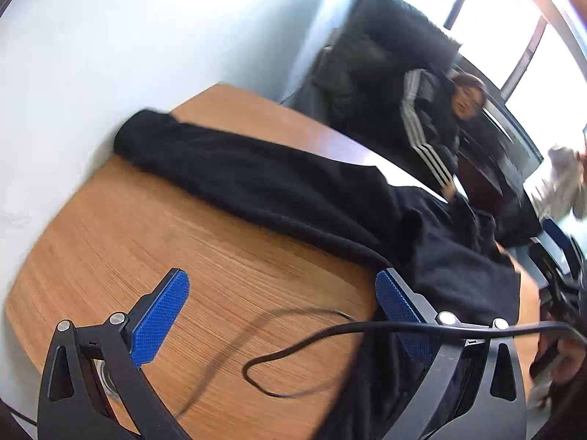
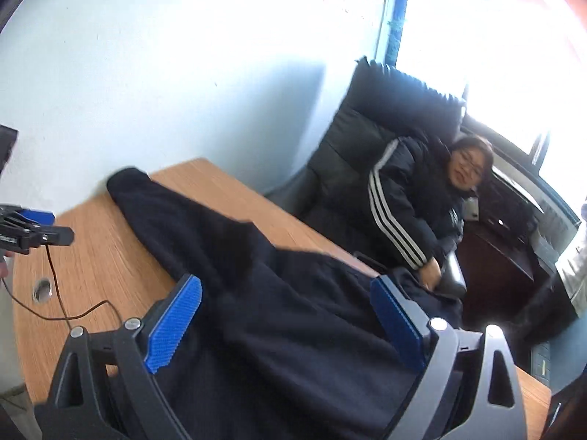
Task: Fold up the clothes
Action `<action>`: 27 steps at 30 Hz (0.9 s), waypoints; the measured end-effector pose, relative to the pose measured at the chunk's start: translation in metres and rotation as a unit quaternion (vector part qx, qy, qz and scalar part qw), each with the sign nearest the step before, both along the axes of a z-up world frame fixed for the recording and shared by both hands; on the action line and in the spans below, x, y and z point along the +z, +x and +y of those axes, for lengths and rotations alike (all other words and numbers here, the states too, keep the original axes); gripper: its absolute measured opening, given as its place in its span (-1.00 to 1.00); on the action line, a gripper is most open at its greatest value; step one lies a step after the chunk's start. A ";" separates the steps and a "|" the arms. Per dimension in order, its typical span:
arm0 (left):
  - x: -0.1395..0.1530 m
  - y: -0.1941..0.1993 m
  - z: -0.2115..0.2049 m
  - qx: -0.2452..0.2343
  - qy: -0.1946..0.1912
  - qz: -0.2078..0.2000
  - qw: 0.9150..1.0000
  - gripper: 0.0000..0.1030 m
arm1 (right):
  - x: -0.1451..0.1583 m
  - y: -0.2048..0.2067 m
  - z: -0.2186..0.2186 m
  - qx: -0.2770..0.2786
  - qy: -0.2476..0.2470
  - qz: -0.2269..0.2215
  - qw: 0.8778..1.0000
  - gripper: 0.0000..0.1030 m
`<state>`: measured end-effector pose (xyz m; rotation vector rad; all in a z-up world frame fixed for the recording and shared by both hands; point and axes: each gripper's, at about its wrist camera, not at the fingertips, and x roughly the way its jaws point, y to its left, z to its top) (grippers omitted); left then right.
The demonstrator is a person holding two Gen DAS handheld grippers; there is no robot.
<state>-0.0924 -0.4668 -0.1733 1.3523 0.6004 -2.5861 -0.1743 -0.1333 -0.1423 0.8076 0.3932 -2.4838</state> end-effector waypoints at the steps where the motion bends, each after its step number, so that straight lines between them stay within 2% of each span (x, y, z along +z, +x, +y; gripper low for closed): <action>1: -0.010 -0.007 -0.019 0.002 0.018 -0.001 1.000 1.00 | 0.001 -0.002 -0.006 0.001 -0.006 0.002 1.000 0.87; 4: -0.038 -0.021 -0.074 -0.003 0.077 0.000 0.997 0.99 | -0.002 -0.011 -0.014 -0.017 -0.003 0.008 1.000 0.87; 6: -0.053 -0.024 -0.100 -0.006 0.113 -0.004 0.994 0.99 | -0.006 -0.027 0.002 -0.049 0.010 -0.001 0.999 0.86; 7: -0.052 -0.020 -0.108 -0.017 0.135 -0.005 0.991 0.99 | -0.005 -0.035 0.016 -0.073 0.014 -0.010 0.997 0.86; 9: -0.038 -0.005 -0.106 -0.075 0.155 0.032 0.985 1.00 | -0.003 -0.051 0.045 -0.122 0.020 -0.028 0.992 0.86; 11: -0.019 0.012 -0.100 -0.145 0.193 0.064 0.968 1.00 | 0.002 -0.064 0.066 -0.157 0.027 -0.036 0.987 0.86; 13: -0.006 0.023 -0.093 -0.192 0.249 0.056 0.948 1.00 | 0.008 -0.075 0.084 -0.189 0.033 -0.042 0.980 0.86; 15: 0.007 0.035 -0.085 -0.237 0.303 0.047 0.922 1.00 | 0.015 -0.087 0.103 -0.221 0.039 -0.047 0.973 0.86; 18: 0.030 0.047 -0.055 -0.300 0.309 0.027 0.902 1.00 | 0.027 -0.099 0.113 -0.248 0.035 -0.048 0.967 0.86; 20: 0.046 0.054 -0.025 -0.348 0.283 0.005 0.894 1.00 | 0.035 -0.101 0.097 -0.236 0.041 -0.038 0.970 0.86; 22: 0.057 0.055 -0.022 -0.327 0.257 0.032 0.909 1.00 | 0.041 -0.099 0.085 -0.221 0.043 -0.030 0.974 0.85; 26: 0.078 0.056 -0.016 -0.284 0.204 0.086 0.933 1.00 | 0.049 -0.080 0.097 -0.202 0.006 -0.021 0.979 0.85; 27: 0.074 0.052 -0.023 -0.249 0.175 0.096 0.948 1.00 | 0.051 -0.076 0.100 -0.198 -0.004 -0.019 0.980 0.85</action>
